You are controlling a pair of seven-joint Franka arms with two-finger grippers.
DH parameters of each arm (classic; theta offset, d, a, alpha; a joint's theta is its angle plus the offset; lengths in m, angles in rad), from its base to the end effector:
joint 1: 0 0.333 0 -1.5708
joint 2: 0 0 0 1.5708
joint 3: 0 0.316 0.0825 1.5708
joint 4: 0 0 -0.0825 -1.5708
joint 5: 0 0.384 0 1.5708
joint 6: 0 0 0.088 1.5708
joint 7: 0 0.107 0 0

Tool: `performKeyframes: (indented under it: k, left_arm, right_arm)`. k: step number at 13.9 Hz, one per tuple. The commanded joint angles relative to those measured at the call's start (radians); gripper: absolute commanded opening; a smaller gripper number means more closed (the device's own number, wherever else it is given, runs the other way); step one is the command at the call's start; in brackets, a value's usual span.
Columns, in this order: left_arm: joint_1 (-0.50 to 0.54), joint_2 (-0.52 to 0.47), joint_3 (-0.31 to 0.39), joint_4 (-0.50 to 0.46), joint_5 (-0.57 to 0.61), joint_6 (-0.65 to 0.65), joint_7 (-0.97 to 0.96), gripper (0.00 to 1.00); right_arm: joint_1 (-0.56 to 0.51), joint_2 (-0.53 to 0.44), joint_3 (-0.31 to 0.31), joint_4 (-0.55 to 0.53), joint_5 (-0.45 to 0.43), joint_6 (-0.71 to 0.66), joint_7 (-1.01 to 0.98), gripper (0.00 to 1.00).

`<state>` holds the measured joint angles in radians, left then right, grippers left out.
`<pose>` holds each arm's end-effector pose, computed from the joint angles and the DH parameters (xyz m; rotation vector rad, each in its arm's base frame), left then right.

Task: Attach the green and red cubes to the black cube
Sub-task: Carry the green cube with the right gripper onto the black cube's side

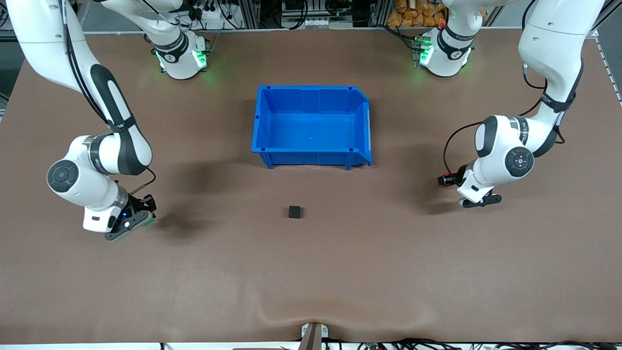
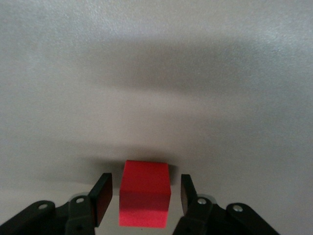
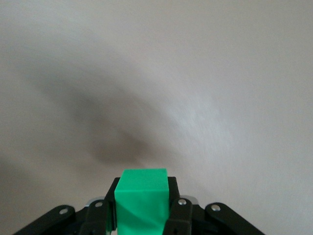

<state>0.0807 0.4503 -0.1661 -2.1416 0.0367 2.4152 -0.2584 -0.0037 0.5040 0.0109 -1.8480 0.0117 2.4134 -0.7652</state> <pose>0.5494 -0.0489 0.1798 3.0989 0.2385 -0.2742 0.6500 0.0043 0.2567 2.9051 1.1643 0.0970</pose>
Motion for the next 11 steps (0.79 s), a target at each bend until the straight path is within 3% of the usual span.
performKeyframes:
  k: [1, 2, 3, 5, 11]
  left_arm:
    - [-0.001, 0.005, 0.0, 0.014, -0.001, 0.005, -0.045, 0.29]
    - [-0.001, 0.004, -0.001, 0.014, -0.001, 0.005, -0.051, 0.09]
    - [-0.001, 0.002, -0.001, 0.015, -0.001, 0.005, -0.055, 0.0]
    - [-0.001, -0.001, -0.003, 0.037, -0.012, 0.001, -0.096, 0.0]
    - [-0.099, -0.002, -0.018, 0.146, -0.015, -0.018, -0.546, 0.0]
  right_arm:
    - [0.001, 0.002, 0.058, 0.087, -0.002, -0.083, -0.206, 0.0]
    - [0.01, 0.008, 0.087, 0.12, -0.002, -0.1, -0.309, 0.0]
    - [0.03, 0.022, 0.098, 0.151, -0.002, -0.103, -0.377, 0.0]
    - [0.097, 0.069, 0.098, 0.218, -0.002, -0.103, -0.481, 0.0]
    - [0.28, 0.292, 0.098, 0.439, -0.004, -0.102, -0.502, 0.0]
